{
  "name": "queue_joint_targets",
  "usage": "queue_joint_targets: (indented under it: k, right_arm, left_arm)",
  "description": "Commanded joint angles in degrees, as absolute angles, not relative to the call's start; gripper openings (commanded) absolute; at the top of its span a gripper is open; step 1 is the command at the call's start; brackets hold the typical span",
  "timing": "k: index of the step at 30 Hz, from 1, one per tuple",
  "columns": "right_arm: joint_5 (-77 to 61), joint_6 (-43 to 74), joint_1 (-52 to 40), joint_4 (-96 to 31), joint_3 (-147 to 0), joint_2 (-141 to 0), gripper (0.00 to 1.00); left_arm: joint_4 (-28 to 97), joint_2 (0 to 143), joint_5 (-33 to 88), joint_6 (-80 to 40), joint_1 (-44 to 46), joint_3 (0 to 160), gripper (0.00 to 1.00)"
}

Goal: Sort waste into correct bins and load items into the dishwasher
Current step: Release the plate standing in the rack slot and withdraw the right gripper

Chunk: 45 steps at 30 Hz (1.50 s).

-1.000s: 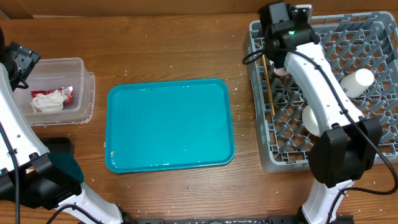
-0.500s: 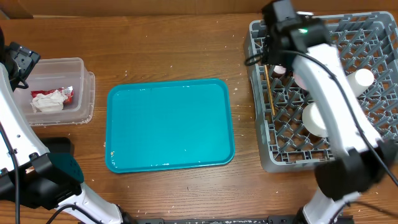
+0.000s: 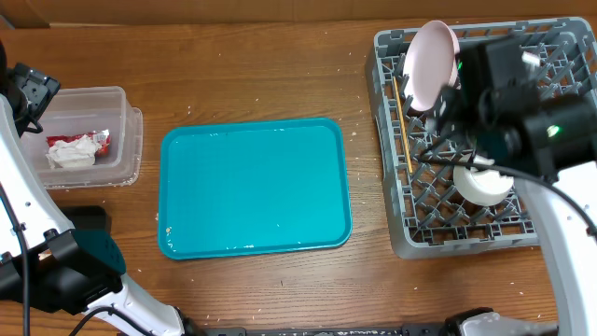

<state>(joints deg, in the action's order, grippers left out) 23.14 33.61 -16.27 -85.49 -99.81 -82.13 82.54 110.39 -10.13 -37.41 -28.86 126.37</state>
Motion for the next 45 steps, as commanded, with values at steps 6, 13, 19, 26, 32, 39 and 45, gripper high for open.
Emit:
queue_joint_targets:
  k: [6,13,19,26,32,39,45]
  right_arm:
    - [22.63,44.25,-16.56,-75.37,-75.26,-67.09,1.0]
    - [19.07,45.23,-16.56,-75.24,-71.26,-67.59,1.0]
    - [19.07,45.19,-16.53,-75.9,-71.26,-68.79,1.0]
    - [19.81,43.27,-16.53,-76.97,-71.24,-68.79,1.0]
    - [19.77,42.15,-16.38,-75.57,-70.83,-68.77,1.0]
    - [16.05,25.1,-16.36,-52.82,-61.43,-60.45,1.0]
    - [14.68,22.2,-15.33,-34.39,-45.19,-44.91,1.0]
  left_arm:
    - [82.48,110.89,-10.28,-38.35,-28.36,126.48,1.0]
    - [82.48,110.89,-10.28,-38.35,-28.36,126.48,1.0]
    - [82.48,110.89,-10.31,-38.33,-28.36,126.48,1.0]
    - [82.48,110.89,-10.28,-38.33,-28.36,126.48,1.0]
    - [82.48,110.89,-10.28,-38.33,-28.36,126.48,1.0]
    - [82.48,110.89,-10.28,-38.33,-28.36,126.48,1.0]
    - [82.48,110.89,-10.28,-38.35,-28.36,126.48,1.0]
